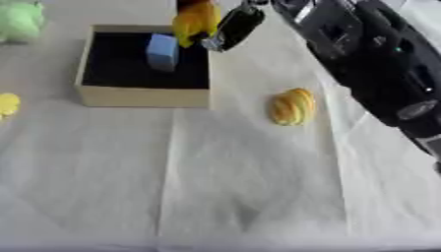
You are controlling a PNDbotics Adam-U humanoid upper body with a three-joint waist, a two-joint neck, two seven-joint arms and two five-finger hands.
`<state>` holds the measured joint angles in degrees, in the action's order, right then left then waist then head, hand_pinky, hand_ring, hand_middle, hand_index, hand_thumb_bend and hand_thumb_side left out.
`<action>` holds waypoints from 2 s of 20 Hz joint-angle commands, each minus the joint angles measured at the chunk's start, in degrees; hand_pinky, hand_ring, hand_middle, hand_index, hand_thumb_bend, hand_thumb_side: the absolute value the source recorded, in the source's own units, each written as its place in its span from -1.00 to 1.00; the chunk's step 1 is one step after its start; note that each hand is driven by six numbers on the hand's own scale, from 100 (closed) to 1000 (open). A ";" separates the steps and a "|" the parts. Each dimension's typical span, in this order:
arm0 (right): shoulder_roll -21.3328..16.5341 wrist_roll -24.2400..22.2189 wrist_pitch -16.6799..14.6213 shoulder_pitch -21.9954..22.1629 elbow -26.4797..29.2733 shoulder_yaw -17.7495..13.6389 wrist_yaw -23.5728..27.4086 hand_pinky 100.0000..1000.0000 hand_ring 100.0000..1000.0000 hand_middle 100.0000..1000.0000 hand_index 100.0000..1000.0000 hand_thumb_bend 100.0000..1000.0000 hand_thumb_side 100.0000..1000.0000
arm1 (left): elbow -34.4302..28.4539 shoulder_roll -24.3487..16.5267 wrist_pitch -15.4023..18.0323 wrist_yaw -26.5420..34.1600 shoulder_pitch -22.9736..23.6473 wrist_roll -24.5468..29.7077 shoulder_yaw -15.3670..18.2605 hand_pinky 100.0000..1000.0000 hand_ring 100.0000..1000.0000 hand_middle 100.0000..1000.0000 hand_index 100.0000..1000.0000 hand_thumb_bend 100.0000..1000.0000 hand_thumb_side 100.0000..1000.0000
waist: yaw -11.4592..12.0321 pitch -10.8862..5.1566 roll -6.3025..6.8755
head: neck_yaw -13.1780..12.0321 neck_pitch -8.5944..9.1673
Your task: Pick up objects on the table and place them in the box.
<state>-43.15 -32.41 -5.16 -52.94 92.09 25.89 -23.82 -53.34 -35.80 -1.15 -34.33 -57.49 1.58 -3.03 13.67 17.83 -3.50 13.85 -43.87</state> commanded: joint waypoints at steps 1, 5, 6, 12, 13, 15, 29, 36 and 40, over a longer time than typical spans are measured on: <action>-1.29 -0.03 -0.33 -0.66 0.93 0.46 0.61 0.35 0.24 -0.02 0.23 -0.98 -1.00 | -0.82 -1.35 0.10 0.36 -1.13 -0.29 0.15 0.60 0.81 0.77 0.86 0.14 -0.13 | 0.10 -1.34 -0.50 | 0.32 -0.25; -1.00 -0.40 -0.43 -0.18 0.17 1.42 0.08 0.40 0.37 0.11 0.35 -0.77 -1.00 | -0.89 -1.30 0.12 0.54 -1.14 -0.41 0.17 0.60 0.80 0.77 0.86 0.14 -0.13 | 0.30 -1.25 -0.40 | 0.37 -0.25; -0.97 -0.15 -0.37 -0.12 0.09 1.48 -0.77 0.40 0.38 0.12 0.37 -0.74 -1.00 | -0.89 -1.30 0.12 0.59 -1.11 -0.43 0.17 0.60 0.80 0.77 0.86 0.14 -0.14 | 0.32 -1.24 -0.40 | 0.39 -0.25; -0.41 1.31 -0.49 0.20 -1.21 1.77 -7.96 0.63 0.80 0.73 0.80 -0.26 -0.69 | -0.86 -1.21 0.12 0.93 -0.86 -0.49 0.16 0.60 0.80 0.77 0.86 0.14 -0.14 | 0.20 -1.17 -0.39 | 0.54 -0.25; -0.33 1.20 -0.86 0.25 -1.47 1.75 -8.89 0.65 0.83 0.75 0.82 -0.21 -0.64 | -0.91 -1.22 0.13 0.96 -0.86 -0.51 0.15 0.60 0.80 0.77 0.86 0.14 -0.14 | 0.20 -1.16 -0.37 | 0.52 -0.25; -0.17 0.93 -1.64 0.31 -1.83 1.53 -10.43 0.66 0.84 0.76 0.85 -0.18 -0.61 | -0.99 -1.25 0.13 1.03 -0.84 -0.52 0.14 0.60 0.80 0.77 0.86 0.14 -0.14 | 0.19 -1.13 -0.31 | 0.48 -0.25; -5.20 3.42 1.36 3.28 4.92 -2.93 -5.53 0.61 0.76 0.67 0.81 -0.26 -0.65 | -0.73 -1.84 -0.04 1.17 0.01 -0.54 0.27 0.60 0.81 0.77 0.86 0.14 -0.14 | -1.03 -1.48 -0.11 | -0.33 -0.25; -19.03 5.10 5.10 17.25 21.23 -9.91 2.46 0.62 0.75 0.64 0.79 -0.25 -0.64 | -0.59 -2.64 -0.18 1.31 0.53 -0.71 0.45 0.60 0.81 0.77 0.86 0.14 -0.14 | -2.21 -1.36 -0.08 | -1.25 -0.25; -22.73 8.38 3.57 24.97 22.43 -13.24 3.42 0.62 0.75 0.65 0.80 -0.26 -0.64 | -0.67 -2.62 -0.14 1.49 0.54 -0.69 0.41 0.60 0.81 0.77 0.86 0.14 -0.14 | -2.67 -1.13 0.19 | -1.36 -0.25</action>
<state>-62.65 -25.08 -1.36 -27.74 113.17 14.61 -21.11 -53.35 -36.32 -1.31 -33.23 -56.14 1.13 -3.02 11.03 17.84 -3.50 12.70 -43.87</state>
